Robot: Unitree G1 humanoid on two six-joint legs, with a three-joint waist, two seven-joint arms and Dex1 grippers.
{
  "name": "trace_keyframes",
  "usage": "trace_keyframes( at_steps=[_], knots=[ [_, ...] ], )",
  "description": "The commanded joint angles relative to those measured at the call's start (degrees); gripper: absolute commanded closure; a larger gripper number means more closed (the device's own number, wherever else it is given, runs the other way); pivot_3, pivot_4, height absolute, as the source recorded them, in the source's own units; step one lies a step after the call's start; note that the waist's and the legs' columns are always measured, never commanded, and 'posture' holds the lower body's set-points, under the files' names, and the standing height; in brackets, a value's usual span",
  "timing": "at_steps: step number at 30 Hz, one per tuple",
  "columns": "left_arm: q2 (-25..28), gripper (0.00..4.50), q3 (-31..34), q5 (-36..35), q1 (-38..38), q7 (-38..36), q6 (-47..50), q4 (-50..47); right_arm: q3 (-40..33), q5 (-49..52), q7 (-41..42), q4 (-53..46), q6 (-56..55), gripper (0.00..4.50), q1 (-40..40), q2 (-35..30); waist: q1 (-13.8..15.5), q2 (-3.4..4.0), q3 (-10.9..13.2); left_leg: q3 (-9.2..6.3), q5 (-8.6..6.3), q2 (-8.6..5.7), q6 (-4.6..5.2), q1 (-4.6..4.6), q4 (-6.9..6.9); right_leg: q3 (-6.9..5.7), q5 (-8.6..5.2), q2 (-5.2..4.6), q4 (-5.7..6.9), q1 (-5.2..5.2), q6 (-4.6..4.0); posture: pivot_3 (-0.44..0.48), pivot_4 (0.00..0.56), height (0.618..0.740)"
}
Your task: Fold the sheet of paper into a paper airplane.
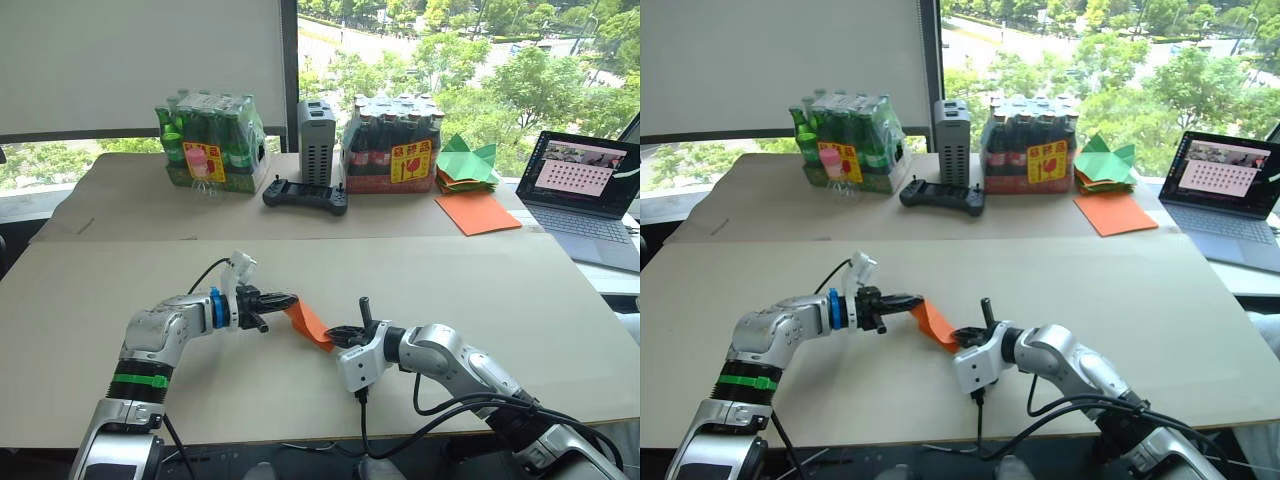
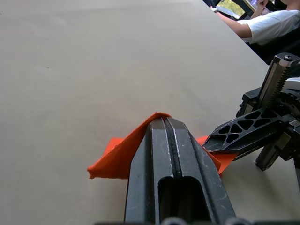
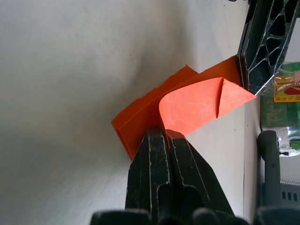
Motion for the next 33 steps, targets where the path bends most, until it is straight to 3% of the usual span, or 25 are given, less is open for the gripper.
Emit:
trace_keyframes(
  at_steps=[1,12,24,33],
  knots=[
    [1.0,4.5,0.6,-1.2,-1.3,-1.1,0.3,-2.1,0.5,-0.2,1.6,0.5,-0.1,4.48,1.8,-0.2,0.0,0.0,0.0,0.0,0.0,0.0,0.0,0.0,0.0,0.0,0.0,0.0,0.0,0.0,0.0,0.0,0.15,0.74],
    [5.7,4.5,0.7,-1.3,1.6,-3.9,0.8,-4.0,0.5,-0.1,1.4,0.9,-0.4,4.48,2.1,0.4,0.0,0.0,0.0,-0.01,0.0,0.01,0.0,0.0,0.0,0.0,0.0,0.0,0.0,0.0,0.0,0.0,0.15,0.74],
    [1.2,4.5,-2.8,-0.4,-0.7,-0.9,1.0,-5.8,0.2,-0.5,1.6,1.5,-0.6,4.48,2.1,1.0,-0.1,-0.02,0.0,-0.01,0.0,0.0,0.0,0.02,0.0,-0.01,0.0,0.01,0.0,0.02,0.0,0.0,0.15,0.74],
    [0.4,4.5,-7.6,6.7,-2.0,-1.0,-6.5,3.3,-0.4,-0.5,1.6,1.2,-0.1,4.48,2.6,1.2,-0.1,-0.02,0.0,-0.01,0.0,0.0,0.0,0.04,0.0,0.0,0.0,0.01,0.0,0.04,0.0,0.0,0.15,0.74]
  ],
)
